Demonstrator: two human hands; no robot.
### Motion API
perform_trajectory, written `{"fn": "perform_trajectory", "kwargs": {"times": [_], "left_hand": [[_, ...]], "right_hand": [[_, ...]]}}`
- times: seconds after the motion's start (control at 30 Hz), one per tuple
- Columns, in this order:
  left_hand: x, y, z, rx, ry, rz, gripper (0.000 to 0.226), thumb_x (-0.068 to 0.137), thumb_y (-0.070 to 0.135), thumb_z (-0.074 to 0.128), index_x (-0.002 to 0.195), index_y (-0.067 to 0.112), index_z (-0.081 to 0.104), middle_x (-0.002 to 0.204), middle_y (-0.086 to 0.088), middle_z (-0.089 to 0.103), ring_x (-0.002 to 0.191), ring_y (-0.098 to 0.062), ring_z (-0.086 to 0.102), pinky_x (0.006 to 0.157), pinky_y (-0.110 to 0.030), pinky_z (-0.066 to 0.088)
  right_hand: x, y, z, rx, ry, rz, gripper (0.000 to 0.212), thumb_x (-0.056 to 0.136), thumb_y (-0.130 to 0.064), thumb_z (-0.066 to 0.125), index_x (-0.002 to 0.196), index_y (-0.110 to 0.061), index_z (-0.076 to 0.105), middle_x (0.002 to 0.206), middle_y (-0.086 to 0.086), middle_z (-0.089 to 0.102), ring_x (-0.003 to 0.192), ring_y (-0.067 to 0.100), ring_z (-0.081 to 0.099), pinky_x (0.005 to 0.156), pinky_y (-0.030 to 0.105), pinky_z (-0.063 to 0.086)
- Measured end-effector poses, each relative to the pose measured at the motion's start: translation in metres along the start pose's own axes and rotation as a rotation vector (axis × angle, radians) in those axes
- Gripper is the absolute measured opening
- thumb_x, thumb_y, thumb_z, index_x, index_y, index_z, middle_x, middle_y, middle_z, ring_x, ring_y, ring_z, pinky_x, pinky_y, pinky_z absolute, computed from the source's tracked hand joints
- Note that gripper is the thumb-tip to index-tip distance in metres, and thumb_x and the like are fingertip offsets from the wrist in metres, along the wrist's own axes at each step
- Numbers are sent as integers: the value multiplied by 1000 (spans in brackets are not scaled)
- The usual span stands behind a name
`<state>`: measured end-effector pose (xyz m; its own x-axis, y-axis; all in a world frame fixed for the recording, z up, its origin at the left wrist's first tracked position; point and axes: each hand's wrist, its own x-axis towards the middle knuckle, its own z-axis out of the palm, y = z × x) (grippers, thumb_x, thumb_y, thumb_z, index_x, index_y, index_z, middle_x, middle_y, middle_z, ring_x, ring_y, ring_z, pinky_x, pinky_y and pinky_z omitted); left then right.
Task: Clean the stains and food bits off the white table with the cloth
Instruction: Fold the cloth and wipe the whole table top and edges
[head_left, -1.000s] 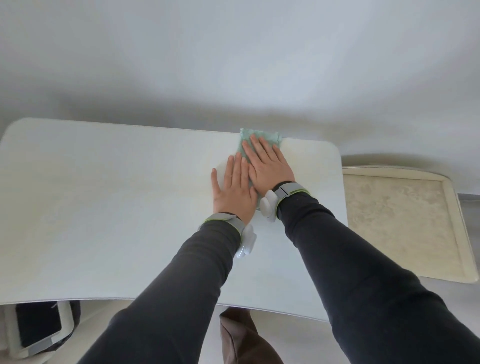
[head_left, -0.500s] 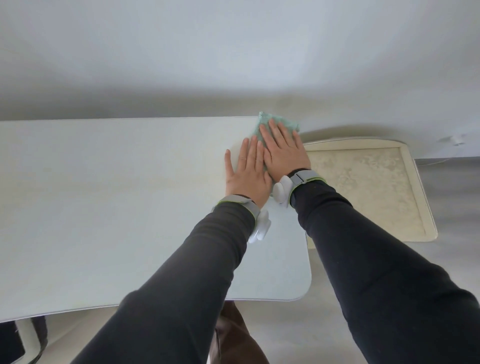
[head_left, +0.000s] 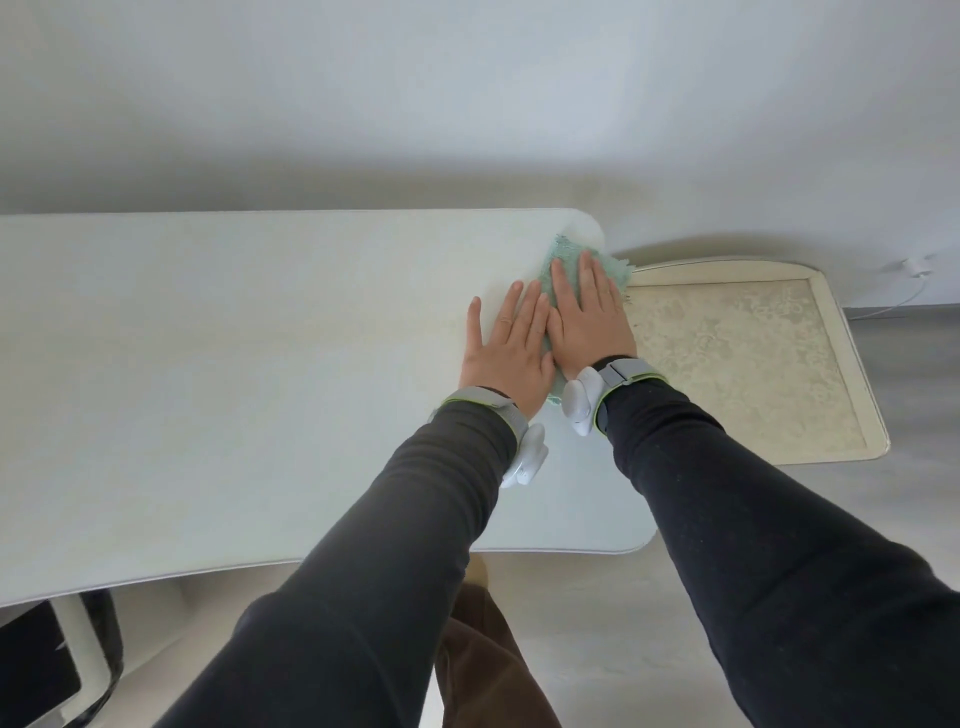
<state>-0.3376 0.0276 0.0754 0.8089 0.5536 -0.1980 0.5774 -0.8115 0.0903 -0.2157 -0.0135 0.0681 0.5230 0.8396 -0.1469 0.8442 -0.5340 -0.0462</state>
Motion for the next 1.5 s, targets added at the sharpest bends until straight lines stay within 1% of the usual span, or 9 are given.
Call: {"fn": "perform_trajectory", "kwargs": {"times": [0.1, 0.3, 0.73, 0.87, 0.9, 1.03, 1.23, 1.4, 1.5], "left_hand": [[-23, -21, 4, 22, 13, -18, 60, 100, 40, 11, 152, 15, -3, 161, 1, -10, 148, -18, -14, 115, -56, -8], [-64, -76, 6, 15, 26, -110, 61, 100, 42, 12, 152, 13, -5, 160, -1, -12, 148, -18, -15, 116, -55, -7], [-142, -193, 10, -26, 29, -246, 61, 100, 43, 10, 152, 15, -8, 160, -1, -17, 147, -17, -18, 117, -54, -7], [-168, -235, 13, -33, 31, -304, 61, 99, 43, 11, 152, 16, -7, 160, -2, -16, 147, -17, -18, 116, -54, -7], [-180, -256, 15, -29, 40, -327, 61, 99, 42, 12, 152, 16, -7, 160, -2, -16, 147, -17, -17, 116, -54, -7], [-199, -285, 16, -13, 34, -359, 61, 99, 43, 11, 152, 17, -7, 160, -3, -15, 148, -18, -17, 116, -55, -6], [-239, -361, 20, -29, 41, -461, 61, 99, 44, 10, 151, 19, -9, 159, -4, -18, 147, -19, -18, 117, -54, -6], [-256, -399, 19, -55, 51, -534, 60, 100, 42, 11, 151, 19, -10, 159, -4, -18, 147, -19, -18, 117, -54, -6], [-274, -431, 21, -46, 45, -603, 60, 100, 42, 10, 151, 20, -10, 159, -4, -19, 147, -19, -19, 116, -54, -7]], "right_hand": [[-10, -26, 2, -12, -13, -21, 57, 102, -33, 20, 152, -14, 2, 159, 18, -5, 149, 28, -5, 121, 38, -1], [-19, -95, 6, -12, -4, -68, 59, 102, -36, 22, 152, -14, 2, 159, 19, -4, 149, 28, -4, 121, 38, -1], [-29, -239, 16, -11, -4, -179, 59, 101, -36, 22, 152, -15, 3, 160, 17, -4, 149, 27, -5, 121, 38, -2], [-30, -291, 19, 1, -11, -226, 59, 101, -37, 22, 152, -15, 2, 160, 16, -6, 149, 26, -6, 121, 38, -3], [-31, -316, 21, 6, -16, -249, 59, 101, -37, 22, 152, -16, 2, 160, 16, -6, 149, 26, -6, 121, 38, -3], [-33, -353, 22, 7, -31, -268, 60, 100, -38, 22, 152, -16, 0, 160, 15, -7, 149, 26, -7, 121, 38, -3], [-31, -445, 26, 5, -37, -373, 60, 100, -38, 21, 152, -16, 0, 160, 14, -8, 149, 25, -7, 121, 38, -4], [-27, -493, 25, -5, -29, -443, 60, 100, -39, 22, 152, -17, 1, 160, 13, -7, 149, 25, -6, 121, 38, -4], [-26, -535, 27, -14, -47, -501, 60, 100, -39, 21, 152, -17, 1, 160, 13, -7, 149, 25, -6, 121, 39, -3]]}}
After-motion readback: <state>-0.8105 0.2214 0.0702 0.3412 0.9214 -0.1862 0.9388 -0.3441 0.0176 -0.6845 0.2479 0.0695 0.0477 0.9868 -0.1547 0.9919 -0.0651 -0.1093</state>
